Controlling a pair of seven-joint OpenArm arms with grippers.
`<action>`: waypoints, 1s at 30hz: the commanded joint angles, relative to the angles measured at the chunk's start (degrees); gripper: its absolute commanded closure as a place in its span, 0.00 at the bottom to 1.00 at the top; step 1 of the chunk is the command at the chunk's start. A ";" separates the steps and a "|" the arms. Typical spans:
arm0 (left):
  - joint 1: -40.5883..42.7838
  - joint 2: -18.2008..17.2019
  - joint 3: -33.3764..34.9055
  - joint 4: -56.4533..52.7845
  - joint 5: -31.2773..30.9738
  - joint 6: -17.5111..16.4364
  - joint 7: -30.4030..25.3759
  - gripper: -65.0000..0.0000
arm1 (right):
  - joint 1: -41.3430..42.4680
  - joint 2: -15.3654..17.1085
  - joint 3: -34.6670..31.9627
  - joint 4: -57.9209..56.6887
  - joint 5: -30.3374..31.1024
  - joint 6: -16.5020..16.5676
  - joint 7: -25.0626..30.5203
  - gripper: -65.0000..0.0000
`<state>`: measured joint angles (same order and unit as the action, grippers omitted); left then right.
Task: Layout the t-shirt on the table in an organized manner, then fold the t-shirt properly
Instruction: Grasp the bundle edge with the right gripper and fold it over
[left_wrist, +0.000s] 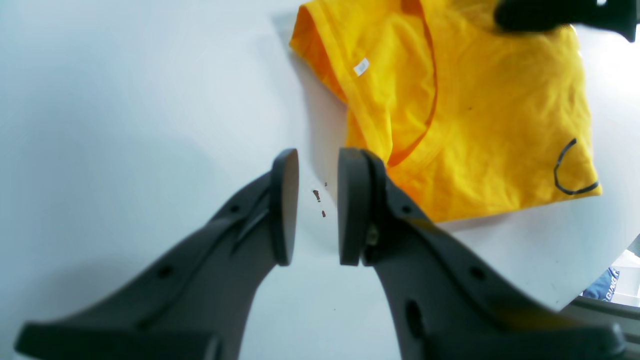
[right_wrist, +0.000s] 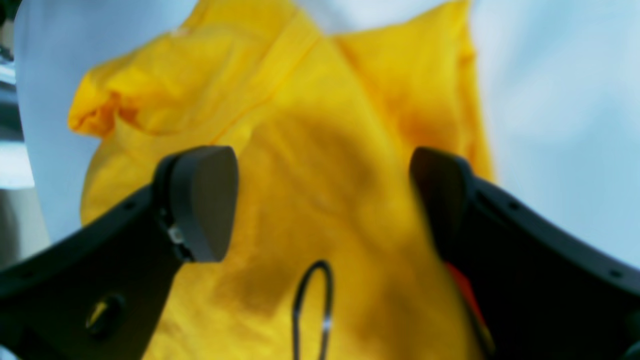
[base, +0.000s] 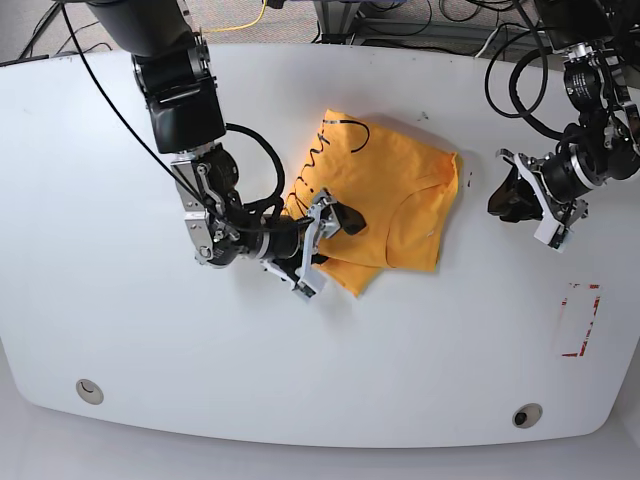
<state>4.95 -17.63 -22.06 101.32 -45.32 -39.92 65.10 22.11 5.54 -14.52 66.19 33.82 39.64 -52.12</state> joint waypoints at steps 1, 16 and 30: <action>-0.60 -0.88 -0.40 1.14 -1.14 -0.08 -1.23 0.81 | 0.62 -0.05 0.15 1.02 1.39 0.36 1.35 0.36; -0.51 -0.88 -0.31 1.14 -1.14 -0.08 -1.23 0.81 | -1.23 -0.13 0.50 9.45 1.47 0.36 -0.23 0.72; -0.51 -0.88 -0.22 1.14 -1.14 -0.08 -1.23 0.81 | -4.04 -0.13 5.78 19.74 1.47 0.36 -5.42 0.97</action>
<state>5.06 -17.67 -22.06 101.32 -45.30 -39.92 65.08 16.80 5.34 -9.41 85.08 34.41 39.66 -58.65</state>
